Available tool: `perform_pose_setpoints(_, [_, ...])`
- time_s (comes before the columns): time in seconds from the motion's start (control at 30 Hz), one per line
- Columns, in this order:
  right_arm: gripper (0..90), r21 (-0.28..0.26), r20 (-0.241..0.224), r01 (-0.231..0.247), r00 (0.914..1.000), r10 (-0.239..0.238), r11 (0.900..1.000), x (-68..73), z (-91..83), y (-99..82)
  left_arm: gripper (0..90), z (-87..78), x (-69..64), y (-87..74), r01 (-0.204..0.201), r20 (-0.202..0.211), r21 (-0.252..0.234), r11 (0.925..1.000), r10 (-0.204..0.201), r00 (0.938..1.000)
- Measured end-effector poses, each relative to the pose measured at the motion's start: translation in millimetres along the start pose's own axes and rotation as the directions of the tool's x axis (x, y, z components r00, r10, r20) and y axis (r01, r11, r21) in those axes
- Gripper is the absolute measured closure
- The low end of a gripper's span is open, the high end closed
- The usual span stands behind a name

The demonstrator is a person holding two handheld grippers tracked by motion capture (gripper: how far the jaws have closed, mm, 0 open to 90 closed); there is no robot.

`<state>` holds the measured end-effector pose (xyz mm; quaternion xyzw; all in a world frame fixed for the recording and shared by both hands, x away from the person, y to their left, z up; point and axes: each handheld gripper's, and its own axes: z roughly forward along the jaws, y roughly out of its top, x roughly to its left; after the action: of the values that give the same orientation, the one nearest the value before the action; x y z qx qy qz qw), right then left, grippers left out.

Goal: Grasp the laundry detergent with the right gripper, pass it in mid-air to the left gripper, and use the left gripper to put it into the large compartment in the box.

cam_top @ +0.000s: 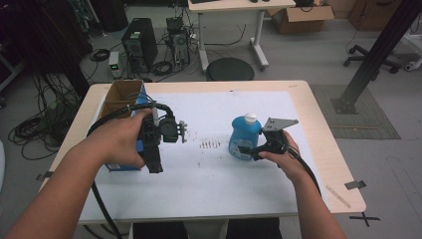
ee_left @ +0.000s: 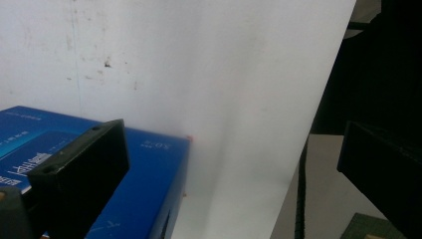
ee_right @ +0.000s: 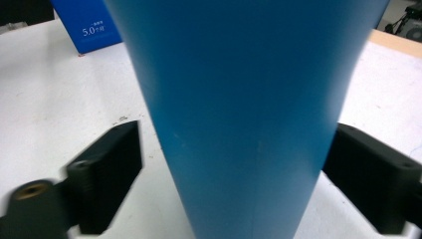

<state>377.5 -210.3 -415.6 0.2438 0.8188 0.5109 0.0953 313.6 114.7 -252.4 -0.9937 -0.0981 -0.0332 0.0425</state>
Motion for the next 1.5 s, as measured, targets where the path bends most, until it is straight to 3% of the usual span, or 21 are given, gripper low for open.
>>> perform_pose_setpoints(0.73, [23.8,-0.001,0.007,0.009,0.9999,-0.008,1.0,0.4,4.1,-1.7,0.5,0.5,-0.6,-0.1,0.001,-0.001,0.004,1.0,-0.001,1.0])
perform_pose_setpoints(1.27, [39.8,-0.001,0.02,0.051,0.9985,-0.051,0.9987,2.9,9.0,-3.0,0.5,0.9,-0.3,-0.3,0.006,0.0,0.005,1.0,-0.006,1.0])
perform_pose_setpoints(1.5, [43.1,-0.025,0.016,0.041,0.999,-0.041,0.9988,1.0,11.6,-6.0,0.5,0.0,-0.4,1.5,0.003,-0.002,0.0,1.0,-0.003,1.0])
